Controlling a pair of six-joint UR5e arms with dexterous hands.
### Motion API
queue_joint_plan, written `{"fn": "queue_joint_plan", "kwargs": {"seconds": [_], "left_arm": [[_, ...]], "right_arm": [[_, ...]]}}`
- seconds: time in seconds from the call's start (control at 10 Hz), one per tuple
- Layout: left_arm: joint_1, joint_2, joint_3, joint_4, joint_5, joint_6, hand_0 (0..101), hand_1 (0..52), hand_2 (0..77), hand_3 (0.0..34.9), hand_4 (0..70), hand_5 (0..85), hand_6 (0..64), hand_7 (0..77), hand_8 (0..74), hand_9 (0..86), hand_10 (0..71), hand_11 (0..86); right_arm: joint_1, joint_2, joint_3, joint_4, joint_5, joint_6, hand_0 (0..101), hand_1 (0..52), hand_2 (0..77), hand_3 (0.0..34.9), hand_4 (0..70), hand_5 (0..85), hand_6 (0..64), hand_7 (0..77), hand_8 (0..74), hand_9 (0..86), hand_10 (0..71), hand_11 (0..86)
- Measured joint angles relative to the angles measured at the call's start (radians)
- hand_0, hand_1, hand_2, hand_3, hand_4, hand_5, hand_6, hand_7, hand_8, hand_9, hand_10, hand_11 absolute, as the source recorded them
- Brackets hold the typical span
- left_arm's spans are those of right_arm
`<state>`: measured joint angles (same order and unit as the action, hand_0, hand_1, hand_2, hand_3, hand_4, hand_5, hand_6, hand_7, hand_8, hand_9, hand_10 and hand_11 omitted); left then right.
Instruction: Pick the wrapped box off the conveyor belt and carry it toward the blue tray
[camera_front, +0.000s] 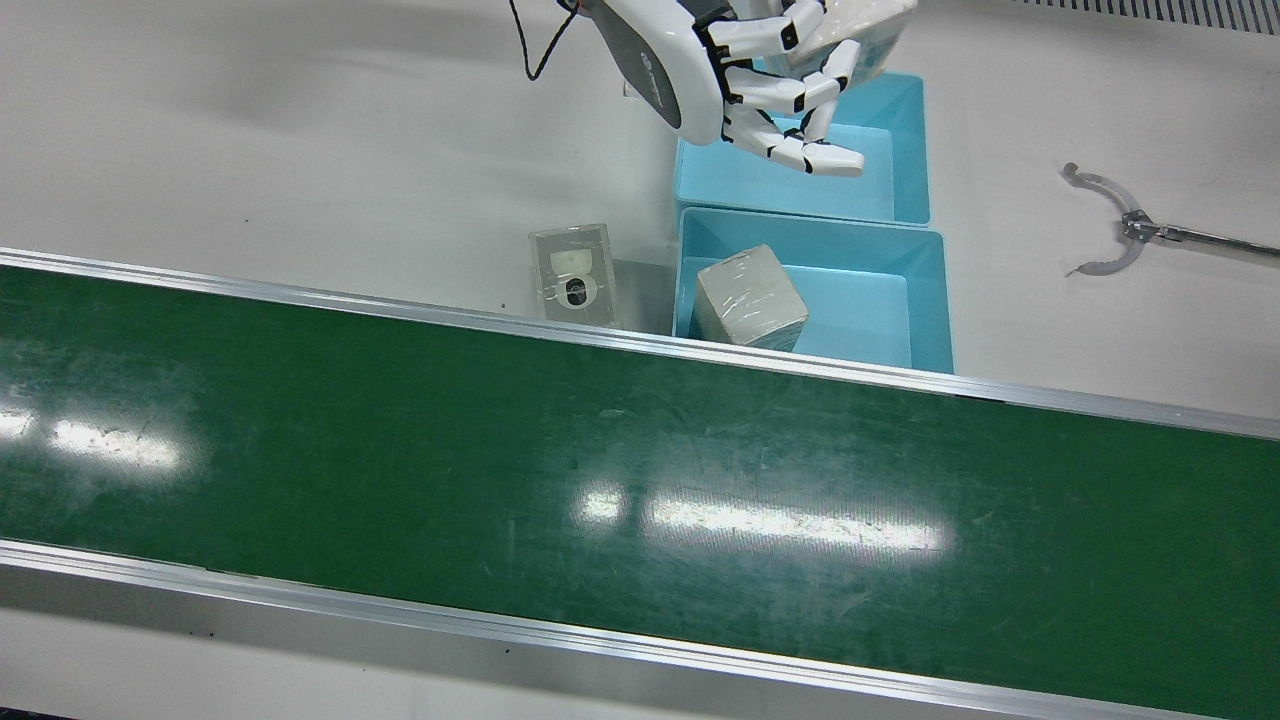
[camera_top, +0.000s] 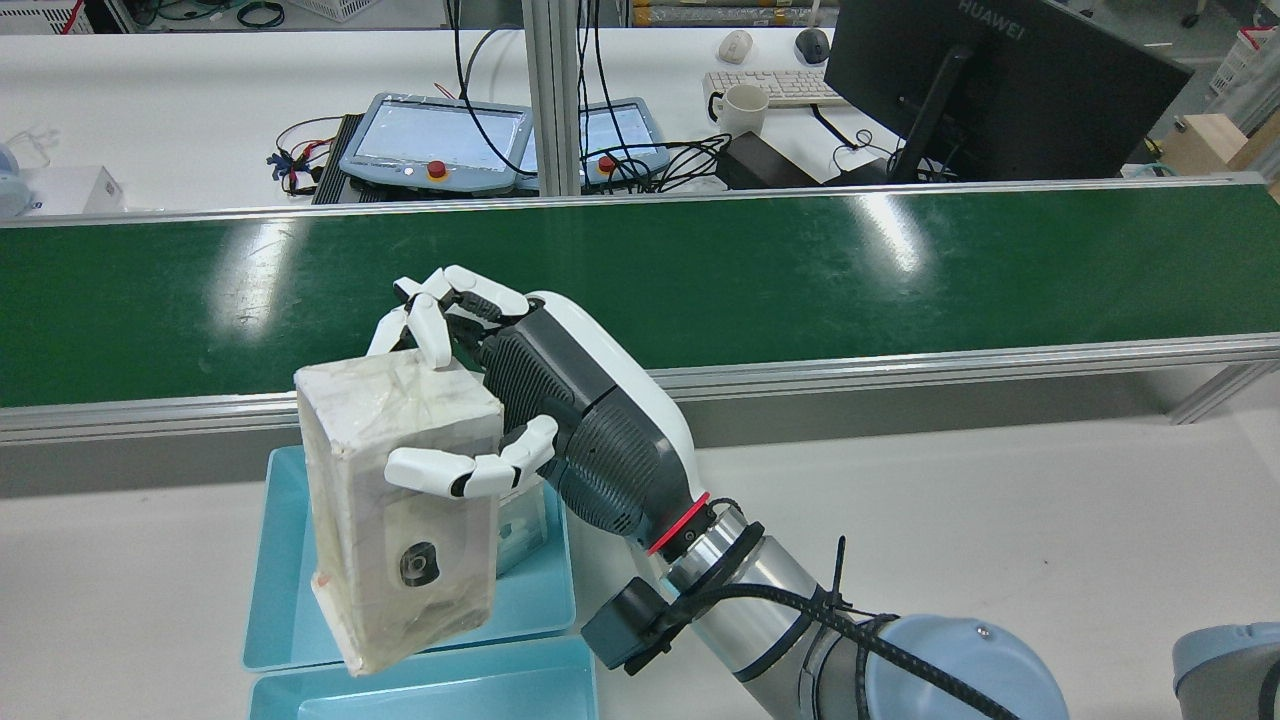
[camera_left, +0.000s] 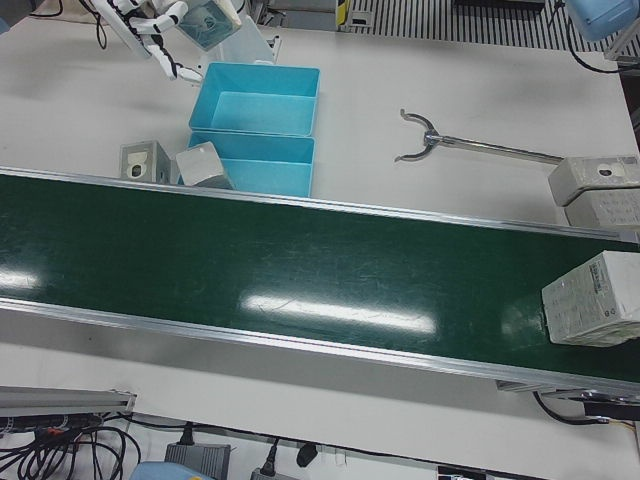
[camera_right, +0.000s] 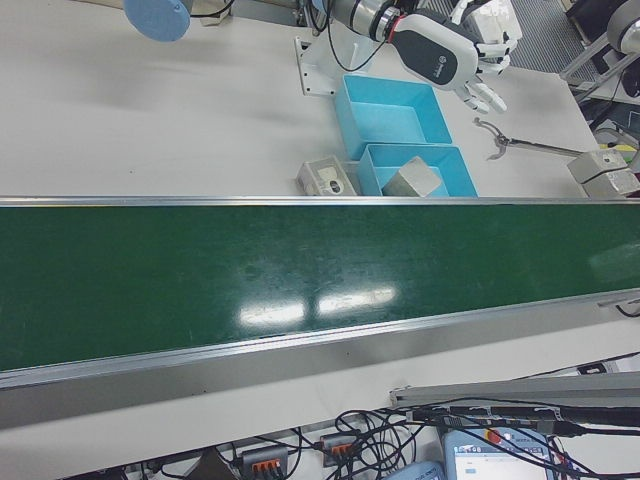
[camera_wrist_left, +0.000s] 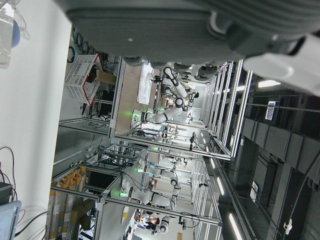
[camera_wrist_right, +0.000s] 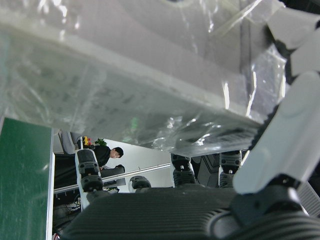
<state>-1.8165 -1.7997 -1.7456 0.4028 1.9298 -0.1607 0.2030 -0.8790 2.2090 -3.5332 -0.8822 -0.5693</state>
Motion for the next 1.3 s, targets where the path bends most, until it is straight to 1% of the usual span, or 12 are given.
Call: {"fn": "queue_joint_plan", "kwargs": {"seconds": [0.1, 0.2, 0.3, 0.4, 0.5, 0.6, 0.7, 0.8, 0.9, 1.0, 1.1, 1.3], "left_arm": [[0.000, 0.000, 0.000, 0.000, 0.000, 0.000, 0, 0.0, 1.1, 0.0, 0.5, 0.5, 0.5, 0.5, 0.5, 0.0, 0.5, 0.0], [0.000, 0.000, 0.000, 0.000, 0.000, 0.000, 0, 0.0, 0.5, 0.0, 0.5, 0.5, 0.0, 0.5, 0.5, 0.0, 0.5, 0.0], [0.000, 0.000, 0.000, 0.000, 0.000, 0.000, 0, 0.0, 1.1, 0.0, 0.5, 0.5, 0.0, 0.5, 0.5, 0.0, 0.5, 0.0], [0.000, 0.000, 0.000, 0.000, 0.000, 0.000, 0, 0.0, 1.1, 0.0, 0.5, 0.5, 0.5, 0.5, 0.0, 0.0, 0.5, 0.0], [0.000, 0.000, 0.000, 0.000, 0.000, 0.000, 0, 0.0, 1.1, 0.0, 0.5, 0.5, 0.5, 0.5, 0.0, 0.0, 0.5, 0.0], [0.000, 0.000, 0.000, 0.000, 0.000, 0.000, 0, 0.0, 0.5, 0.0, 0.0, 0.5, 0.0, 0.5, 0.5, 0.0, 0.5, 0.0], [0.000, 0.000, 0.000, 0.000, 0.000, 0.000, 0, 0.0, 0.5, 0.0, 0.0, 0.5, 0.0, 0.5, 0.5, 0.0, 0.5, 0.0], [0.000, 0.000, 0.000, 0.000, 0.000, 0.000, 0, 0.0, 0.5, 0.0, 0.5, 0.5, 0.5, 0.5, 0.5, 0.0, 0.5, 0.0], [0.000, 0.000, 0.000, 0.000, 0.000, 0.000, 0, 0.0, 0.5, 0.0, 0.5, 0.5, 0.5, 0.5, 0.5, 0.0, 0.5, 0.0], [0.000, 0.000, 0.000, 0.000, 0.000, 0.000, 0, 0.0, 1.1, 0.0, 0.5, 0.5, 0.5, 0.5, 0.5, 0.0, 0.0, 0.0], [0.000, 0.000, 0.000, 0.000, 0.000, 0.000, 0, 0.0, 0.5, 0.0, 0.0, 0.5, 0.5, 0.5, 0.5, 0.0, 0.0, 0.0], [0.000, 0.000, 0.000, 0.000, 0.000, 0.000, 0, 0.0, 0.5, 0.0, 0.5, 0.5, 0.0, 0.5, 0.5, 0.5, 0.5, 0.0]], "right_arm": [[-0.033, -0.001, 0.016, 0.001, 0.001, -0.022, 47, 3.8, 38.2, 29.0, 21.3, 51.8, 22.9, 48.0, 0.0, 1.6, 5.4, 10.9], [-0.065, -0.002, 0.030, 0.002, 0.001, -0.045, 47, 4.9, 38.2, 29.3, 20.2, 38.2, 18.0, 48.0, 0.0, 1.6, 3.8, 2.7], [-0.085, -0.003, 0.038, 0.002, 0.003, -0.059, 44, 22.4, 33.3, 30.5, 20.2, 19.6, 1.1, 37.6, 0.0, 1.6, 2.7, 3.8], [-0.100, -0.006, 0.043, 0.002, 0.005, -0.069, 44, 22.4, 33.3, 30.5, 20.2, 19.6, 1.1, 37.6, 0.0, 1.6, 2.7, 3.8], [-0.107, -0.007, 0.045, 0.002, 0.007, -0.073, 46, 15.3, 19.6, 30.5, 18.0, 12.5, 0.0, 12.5, 0.0, 1.6, 1.1, 2.2], [-0.112, -0.008, 0.045, 0.002, 0.007, -0.075, 46, 15.3, 19.6, 30.5, 18.0, 12.5, 0.0, 12.5, 0.0, 1.6, 1.1, 2.2], [-0.115, -0.009, 0.045, 0.002, 0.008, -0.076, 46, 14.2, 20.7, 30.5, 18.0, 13.6, 0.0, 18.5, 0.0, 1.6, 1.1, 2.2], [-0.118, -0.009, 0.045, 0.002, 0.008, -0.076, 46, 14.2, 20.7, 30.5, 18.0, 13.6, 0.0, 18.5, 0.0, 1.6, 1.1, 2.2], [-0.119, -0.012, 0.045, 0.001, 0.007, -0.076, 46, 13.1, 21.3, 30.7, 19.1, 18.0, 0.0, 16.9, 0.0, 1.6, 1.1, 3.3], [-0.115, -0.022, 0.046, -0.001, 0.005, -0.076, 46, 13.1, 21.3, 30.7, 19.1, 18.0, 0.0, 16.9, 0.0, 1.6, 1.1, 3.3], [-0.088, -0.040, 0.047, -0.004, 0.000, -0.076, 46, 13.6, 21.8, 30.6, 19.1, 18.0, 0.0, 16.4, 0.0, 1.6, 1.1, 3.3], [0.021, -0.084, 0.046, -0.034, -0.010, -0.066, 46, 15.3, 23.5, 30.5, 20.7, 20.7, 0.0, 18.0, 0.0, 1.6, 1.1, 2.7]]}}
